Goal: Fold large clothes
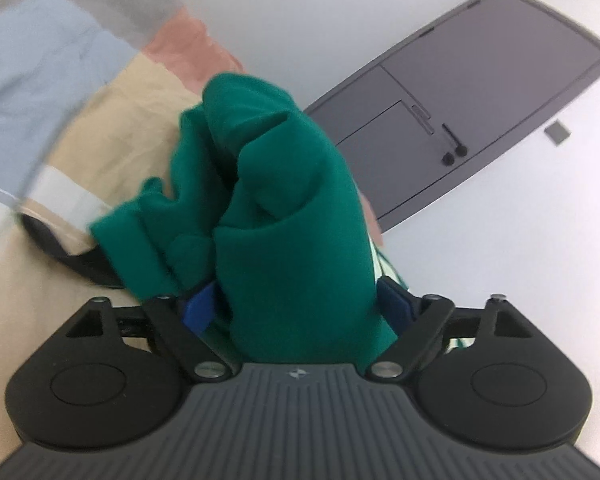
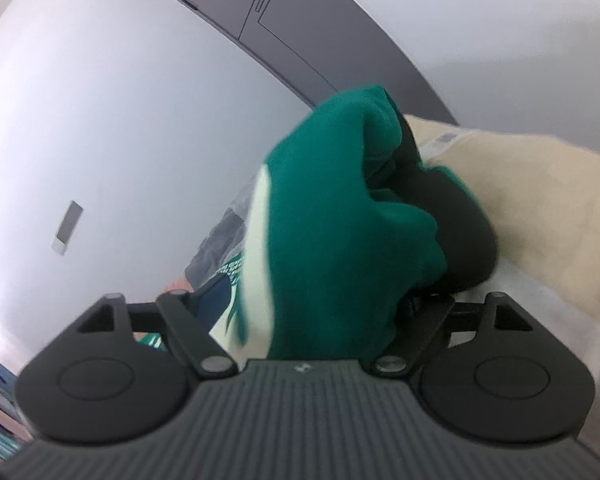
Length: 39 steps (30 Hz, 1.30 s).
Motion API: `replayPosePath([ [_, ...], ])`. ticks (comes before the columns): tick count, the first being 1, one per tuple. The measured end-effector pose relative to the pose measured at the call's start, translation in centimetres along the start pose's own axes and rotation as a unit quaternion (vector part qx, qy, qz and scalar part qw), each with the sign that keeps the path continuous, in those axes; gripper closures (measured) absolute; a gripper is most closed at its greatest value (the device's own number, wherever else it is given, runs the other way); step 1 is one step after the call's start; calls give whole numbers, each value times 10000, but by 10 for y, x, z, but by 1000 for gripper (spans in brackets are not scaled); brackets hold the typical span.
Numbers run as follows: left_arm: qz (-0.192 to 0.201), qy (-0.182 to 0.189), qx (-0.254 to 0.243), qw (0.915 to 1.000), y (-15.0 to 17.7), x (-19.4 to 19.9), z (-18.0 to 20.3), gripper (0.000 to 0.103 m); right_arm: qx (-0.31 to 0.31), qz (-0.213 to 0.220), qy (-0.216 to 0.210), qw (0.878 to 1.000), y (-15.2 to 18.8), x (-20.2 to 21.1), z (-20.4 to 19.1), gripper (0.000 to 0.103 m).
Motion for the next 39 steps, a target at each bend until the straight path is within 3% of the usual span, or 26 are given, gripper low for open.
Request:
replayPosePath([
  [6, 102, -627, -747, 9952, 0, 55, 21, 13, 289, 271, 439, 9983, 16, 52, -6, 19],
  [11, 399, -907, -1385, 9854, -8, 115, 63, 13, 663, 607, 367, 9953, 5, 107, -43, 19],
  [18, 728, -869, -2106, 9710, -12, 194, 130, 13, 1460, 1027, -85, 9839, -1, 181, -133, 19],
  [24, 807, -792, -2655, 9575, 1, 249, 173, 13, 2109, 1163, -290, 9701, 15, 241, -193, 19],
  [33, 746, -799, -3278, 9384, 44, 303, 198, 12, 2907, 1115, -341, 9497, 77, 293, -239, 19],
  [39, 766, -802, -3408, 9336, 69, 325, 197, 10, 3167, 1048, -356, 9420, 117, 320, -252, 19],
])
Point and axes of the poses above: each gripper's, at about its wrist camera, not at the fingertips, and x roughly against the way its jaws point, z to its right, y to its underside, the point moved 5 cm from there along -x, roughly the way its jaws point, and after that the axes turned 3 degrees about -z, right-handed, at the moved point
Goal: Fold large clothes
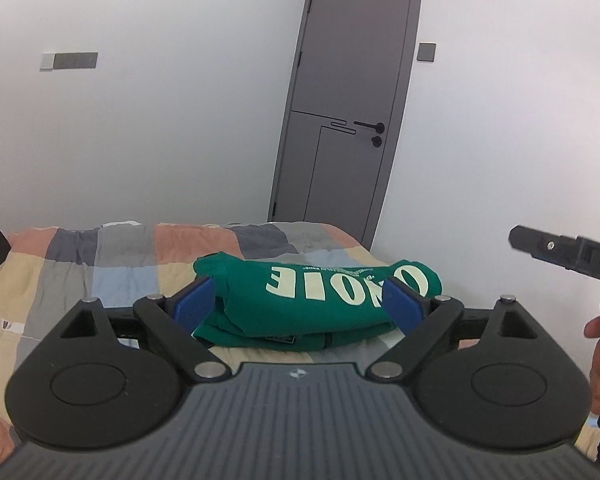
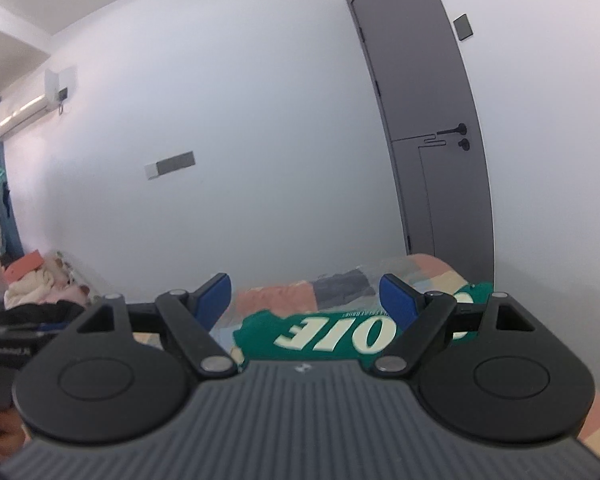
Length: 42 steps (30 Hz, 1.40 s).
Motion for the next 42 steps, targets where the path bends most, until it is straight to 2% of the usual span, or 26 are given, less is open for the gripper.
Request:
replayPosePath([
  [5, -20, -68, -158, 9999, 15, 11, 4, 7, 152, -191, 62, 9997, 18, 7, -15, 19],
  [9, -81, -7, -28, 10000, 32, 10, -1, 6, 253, -342, 158, 9990, 33, 9, -24, 20],
  [14, -175, -271, -223, 9992, 46, 6, -2, 6, 376, -443, 250, 9980, 50, 16, -36, 20],
  [19, -213, -292, -147, 9992, 53, 6, -9, 4, 373, -521, 422, 9971, 63, 17, -37, 20],
  [42, -206, -439, -84, 9988, 55, 11, -24, 0, 436, -781, 561, 9944, 72, 6, -50, 20],
])
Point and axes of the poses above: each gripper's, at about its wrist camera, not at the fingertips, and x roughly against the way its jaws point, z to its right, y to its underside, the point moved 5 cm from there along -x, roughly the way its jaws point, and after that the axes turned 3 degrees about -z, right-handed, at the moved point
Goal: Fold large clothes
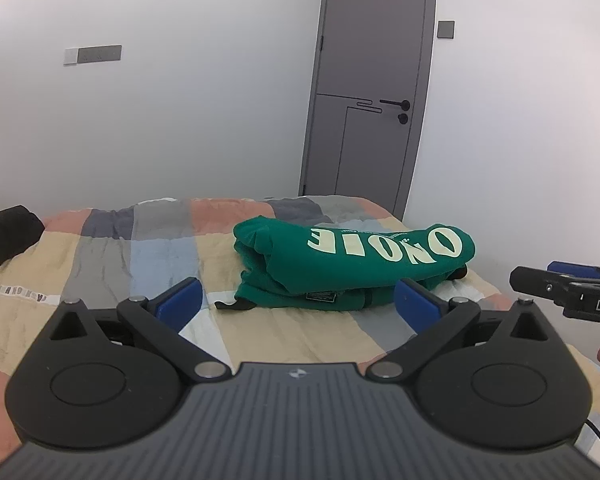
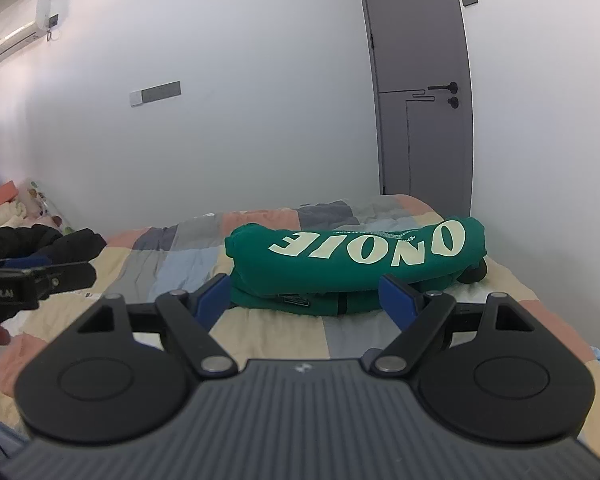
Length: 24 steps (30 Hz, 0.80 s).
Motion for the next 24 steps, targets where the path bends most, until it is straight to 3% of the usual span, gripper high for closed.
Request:
replayPosePath([
  [16, -37, -35, -5, 10000, 2, 1, 5, 0, 37, -41, 175, 9998, 2, 4, 1, 20],
  [18, -54, -35, 9, 10000, 2, 2, 5, 0, 22, -42, 150, 9999, 2, 4, 1, 15],
  [24, -56, -30, -3, 10000, 3, 2, 5, 0, -27, -77, 236, 9997, 1, 3, 4, 14],
])
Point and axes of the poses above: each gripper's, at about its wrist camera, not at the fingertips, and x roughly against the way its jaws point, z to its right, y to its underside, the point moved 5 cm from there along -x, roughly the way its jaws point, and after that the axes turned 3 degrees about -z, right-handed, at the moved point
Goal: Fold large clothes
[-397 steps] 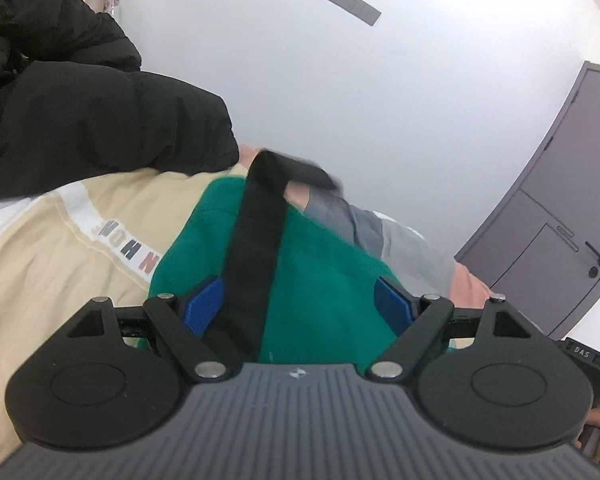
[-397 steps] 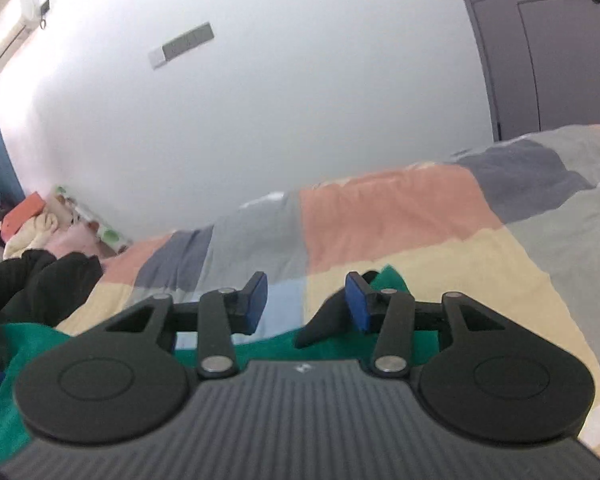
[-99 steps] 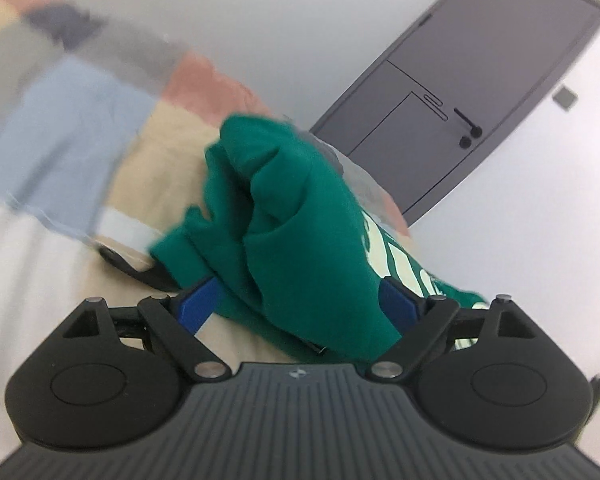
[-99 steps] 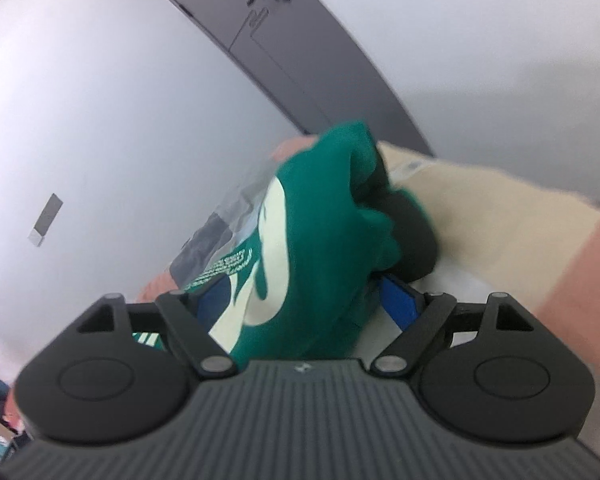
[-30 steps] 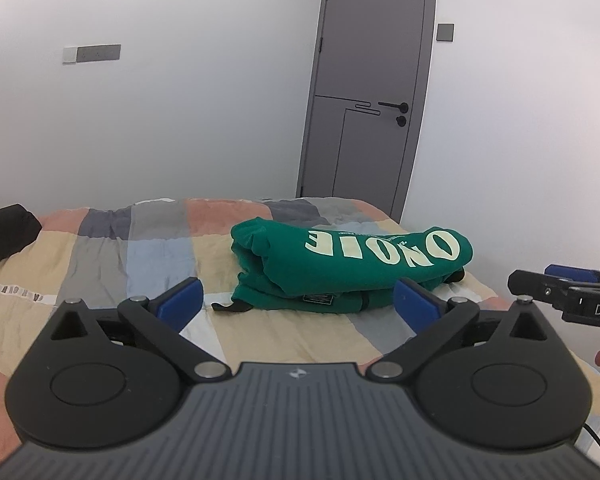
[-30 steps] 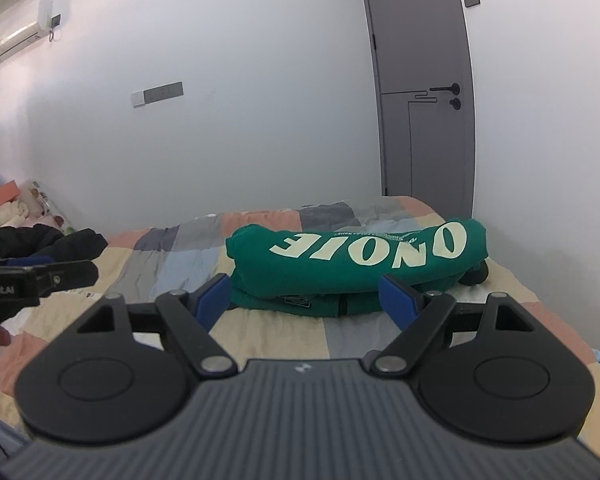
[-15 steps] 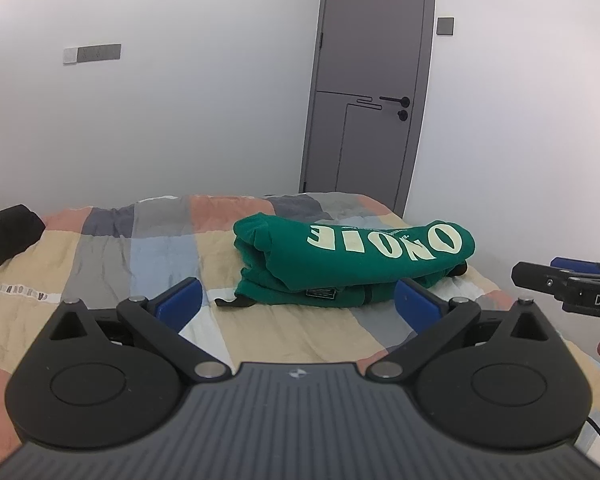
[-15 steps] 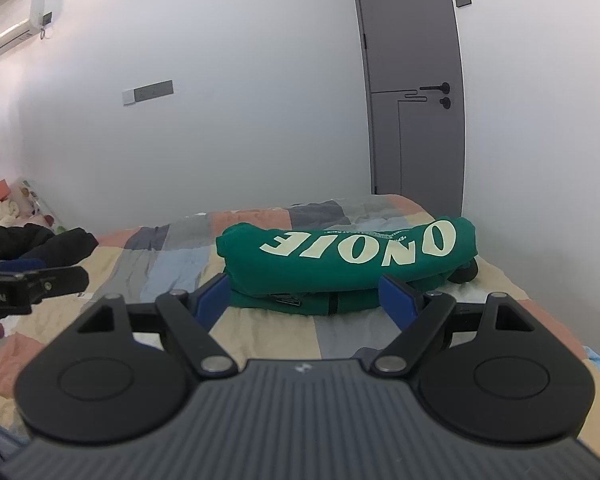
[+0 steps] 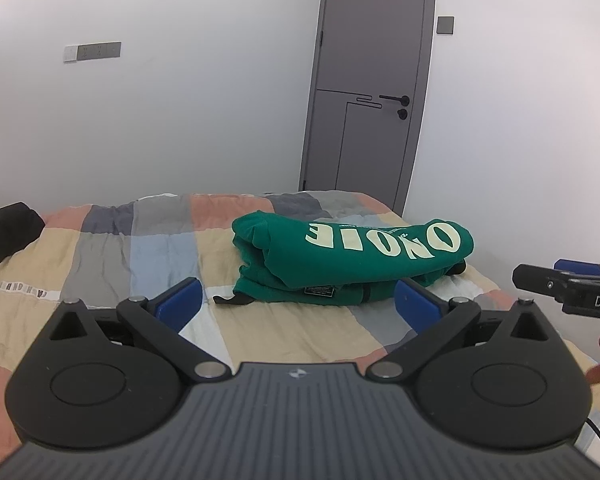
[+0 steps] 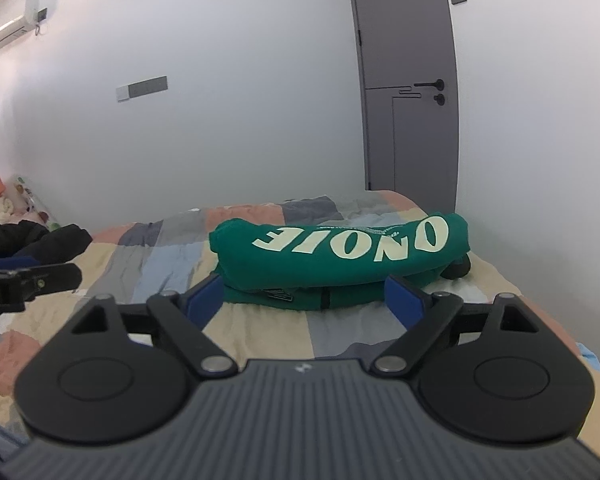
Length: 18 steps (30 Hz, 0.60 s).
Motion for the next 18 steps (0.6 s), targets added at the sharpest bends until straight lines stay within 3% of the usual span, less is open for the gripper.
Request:
replayPosePath([
  [6, -22, 6, 0, 10000, 1, -1, -1, 0, 72, -30, 180, 9998, 1, -2, 2, 14],
  [15, -38, 20, -7, 10000, 1, 0, -1, 0, 34, -1, 60, 10000, 3, 1, 1, 14],
  [18, -36, 16, -2, 10000, 1, 0, 0, 0, 155, 64, 119, 9998, 2, 2, -1, 20],
])
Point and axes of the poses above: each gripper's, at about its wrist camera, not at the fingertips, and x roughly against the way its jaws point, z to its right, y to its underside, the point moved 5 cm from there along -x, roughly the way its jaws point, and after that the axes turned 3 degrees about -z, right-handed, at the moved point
